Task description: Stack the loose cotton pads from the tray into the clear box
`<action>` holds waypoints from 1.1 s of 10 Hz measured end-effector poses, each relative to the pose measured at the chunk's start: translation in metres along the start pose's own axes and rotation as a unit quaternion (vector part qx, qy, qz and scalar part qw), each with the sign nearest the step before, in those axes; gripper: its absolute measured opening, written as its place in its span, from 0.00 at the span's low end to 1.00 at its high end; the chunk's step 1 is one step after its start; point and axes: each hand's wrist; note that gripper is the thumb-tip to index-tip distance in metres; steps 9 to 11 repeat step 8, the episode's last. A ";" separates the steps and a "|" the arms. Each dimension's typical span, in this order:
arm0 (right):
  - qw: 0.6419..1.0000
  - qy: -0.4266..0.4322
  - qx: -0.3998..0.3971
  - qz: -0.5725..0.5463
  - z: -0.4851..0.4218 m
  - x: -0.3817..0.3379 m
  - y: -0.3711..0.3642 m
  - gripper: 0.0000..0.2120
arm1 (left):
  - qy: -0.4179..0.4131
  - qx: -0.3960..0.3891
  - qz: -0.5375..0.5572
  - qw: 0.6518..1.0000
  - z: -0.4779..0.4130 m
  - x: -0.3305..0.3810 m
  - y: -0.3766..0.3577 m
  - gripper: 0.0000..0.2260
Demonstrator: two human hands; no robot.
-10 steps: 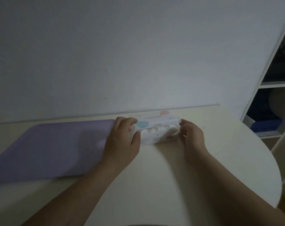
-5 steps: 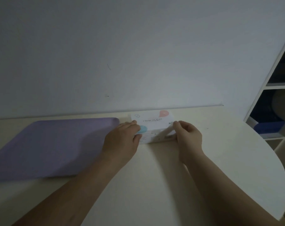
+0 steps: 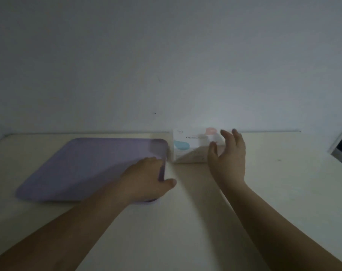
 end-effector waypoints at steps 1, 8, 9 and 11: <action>0.976 0.179 -0.082 0.093 0.015 -0.018 -0.011 0.23 | -0.015 -0.063 -0.047 0.997 0.017 -0.012 -0.007 0.38; 0.964 0.245 -0.092 -0.046 0.030 -0.058 -0.007 0.22 | -0.092 0.074 0.086 0.989 0.002 -0.001 0.012 0.15; 0.964 0.245 -0.092 -0.046 0.030 -0.058 -0.007 0.22 | -0.092 0.074 0.086 0.989 0.002 -0.001 0.012 0.15; 0.964 0.245 -0.092 -0.046 0.030 -0.058 -0.007 0.22 | -0.092 0.074 0.086 0.989 0.002 -0.001 0.012 0.15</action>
Point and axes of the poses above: each hand's wrist, its own z-axis away from the middle knuckle, its own y-axis out of the back of the hand, x = y × z, and after that the axes turned 9 degrees about z, right-handed
